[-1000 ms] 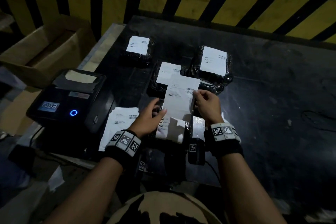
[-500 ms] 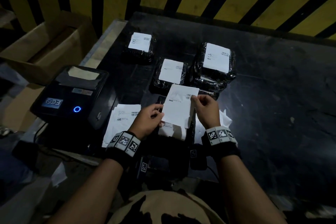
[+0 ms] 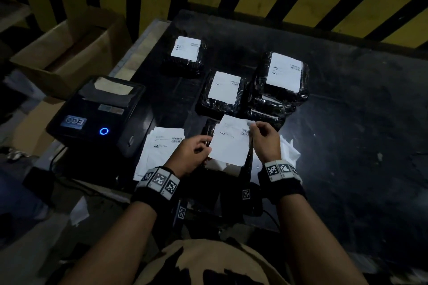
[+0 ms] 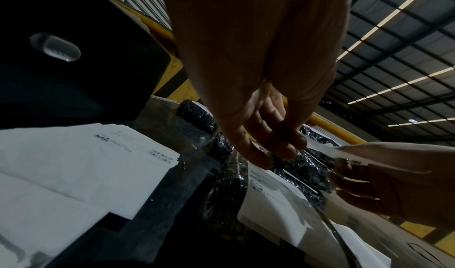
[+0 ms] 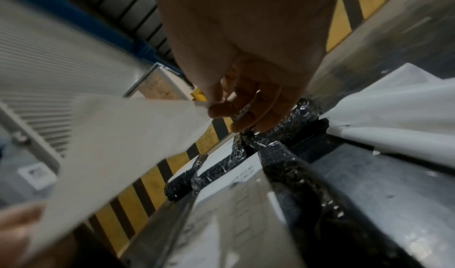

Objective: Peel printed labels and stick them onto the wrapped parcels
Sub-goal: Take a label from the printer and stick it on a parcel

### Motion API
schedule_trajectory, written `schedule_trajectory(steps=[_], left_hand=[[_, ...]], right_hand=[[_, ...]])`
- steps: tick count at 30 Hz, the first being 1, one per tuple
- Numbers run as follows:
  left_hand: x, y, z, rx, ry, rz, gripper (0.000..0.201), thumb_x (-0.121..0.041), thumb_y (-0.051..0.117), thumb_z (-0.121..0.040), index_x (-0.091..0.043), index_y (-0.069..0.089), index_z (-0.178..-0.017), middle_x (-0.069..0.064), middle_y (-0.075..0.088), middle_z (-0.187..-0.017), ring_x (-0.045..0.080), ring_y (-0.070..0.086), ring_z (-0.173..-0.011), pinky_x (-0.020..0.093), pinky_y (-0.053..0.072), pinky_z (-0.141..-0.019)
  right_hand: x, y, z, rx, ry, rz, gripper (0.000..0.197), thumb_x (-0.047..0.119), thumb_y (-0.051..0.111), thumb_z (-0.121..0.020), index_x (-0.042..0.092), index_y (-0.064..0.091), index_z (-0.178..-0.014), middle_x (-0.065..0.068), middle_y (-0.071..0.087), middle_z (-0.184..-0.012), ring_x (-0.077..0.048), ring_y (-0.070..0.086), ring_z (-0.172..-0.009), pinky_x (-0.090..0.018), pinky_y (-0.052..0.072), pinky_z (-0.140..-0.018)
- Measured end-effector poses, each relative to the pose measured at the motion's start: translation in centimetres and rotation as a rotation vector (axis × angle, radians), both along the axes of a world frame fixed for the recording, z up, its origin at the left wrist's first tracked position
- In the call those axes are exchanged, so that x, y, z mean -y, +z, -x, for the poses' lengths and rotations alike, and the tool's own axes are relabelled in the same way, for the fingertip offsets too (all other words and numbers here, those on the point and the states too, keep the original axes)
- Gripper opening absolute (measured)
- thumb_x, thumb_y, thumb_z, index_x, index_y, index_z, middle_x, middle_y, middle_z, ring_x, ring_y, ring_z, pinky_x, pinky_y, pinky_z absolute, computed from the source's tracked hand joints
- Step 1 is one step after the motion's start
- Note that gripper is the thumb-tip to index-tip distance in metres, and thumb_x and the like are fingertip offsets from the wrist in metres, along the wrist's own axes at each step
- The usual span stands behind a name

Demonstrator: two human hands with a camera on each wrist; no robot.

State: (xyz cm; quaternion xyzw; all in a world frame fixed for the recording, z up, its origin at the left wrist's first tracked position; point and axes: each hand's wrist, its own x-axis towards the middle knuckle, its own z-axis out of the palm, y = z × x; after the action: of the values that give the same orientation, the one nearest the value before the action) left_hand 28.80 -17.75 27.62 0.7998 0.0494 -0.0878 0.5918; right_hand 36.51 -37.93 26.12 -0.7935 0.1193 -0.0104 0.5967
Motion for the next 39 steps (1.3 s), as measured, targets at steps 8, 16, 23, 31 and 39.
schedule_trajectory(steps=[8, 16, 23, 31, 39], left_hand=[[0.0, -1.0, 0.1, -0.016, -0.006, -0.021, 0.030, -0.006, 0.059, -0.091, -0.013, 0.059, -0.120, -0.003, 0.062, -0.071, 0.002, 0.063, -0.058, 0.019, 0.052, -0.066], [0.0, -1.7, 0.8, -0.091, 0.009, -0.046, 0.034, -0.013, 0.059, -0.092, -0.022, 0.055, -0.125, -0.002, 0.063, -0.068, 0.010, 0.062, -0.061, 0.019, 0.049, -0.063], [0.3, -2.6, 0.7, -0.133, 0.038, -0.070, 0.037, -0.013, 0.058, -0.093, -0.021, 0.055, -0.129, 0.012, 0.062, -0.070, 0.013, 0.059, -0.063, 0.023, 0.048, -0.066], [0.8, -3.1, 0.4, -0.145, 0.042, -0.084, 0.039, -0.010, 0.057, -0.093, -0.018, 0.054, -0.131, 0.004, 0.060, -0.071, 0.012, 0.058, -0.060, 0.007, 0.044, -0.057], [0.6, -3.7, 0.1, -0.163, 0.038, -0.119, 0.040, -0.011, 0.057, -0.093, -0.019, 0.054, -0.131, 0.002, 0.059, -0.070, 0.014, 0.059, -0.063, 0.023, 0.049, -0.066]], right_hand=[[0.6, 0.3, 0.1, -0.087, 0.040, 0.536, 0.029, 0.052, 0.044, -0.094, 0.031, 0.060, -0.106, 0.009, 0.070, -0.100, -0.020, 0.064, -0.092, -0.030, 0.042, -0.074], [1.1, -1.7, -1.4, -0.011, 0.085, 0.042, 0.016, 0.014, 0.070, -0.086, 0.013, 0.068, -0.070, 0.003, 0.062, -0.058, -0.010, 0.053, -0.052, -0.030, 0.046, -0.062], [0.9, -2.3, -2.0, -0.030, 0.077, -0.055, 0.040, 0.000, 0.075, -0.079, 0.024, 0.050, -0.099, -0.005, 0.065, -0.069, -0.013, 0.062, -0.056, -0.028, 0.055, -0.058], [0.8, -3.4, -2.7, -0.069, 0.100, 0.080, 0.018, 0.007, 0.075, -0.081, 0.022, 0.068, -0.074, 0.003, 0.071, -0.071, -0.012, 0.066, -0.068, -0.030, 0.057, -0.077], [0.4, -3.7, -2.7, -0.098, 0.084, 0.092, 0.018, 0.008, 0.075, -0.080, 0.023, 0.069, -0.073, -0.002, 0.072, -0.077, -0.013, 0.067, -0.072, -0.029, 0.057, -0.077]])
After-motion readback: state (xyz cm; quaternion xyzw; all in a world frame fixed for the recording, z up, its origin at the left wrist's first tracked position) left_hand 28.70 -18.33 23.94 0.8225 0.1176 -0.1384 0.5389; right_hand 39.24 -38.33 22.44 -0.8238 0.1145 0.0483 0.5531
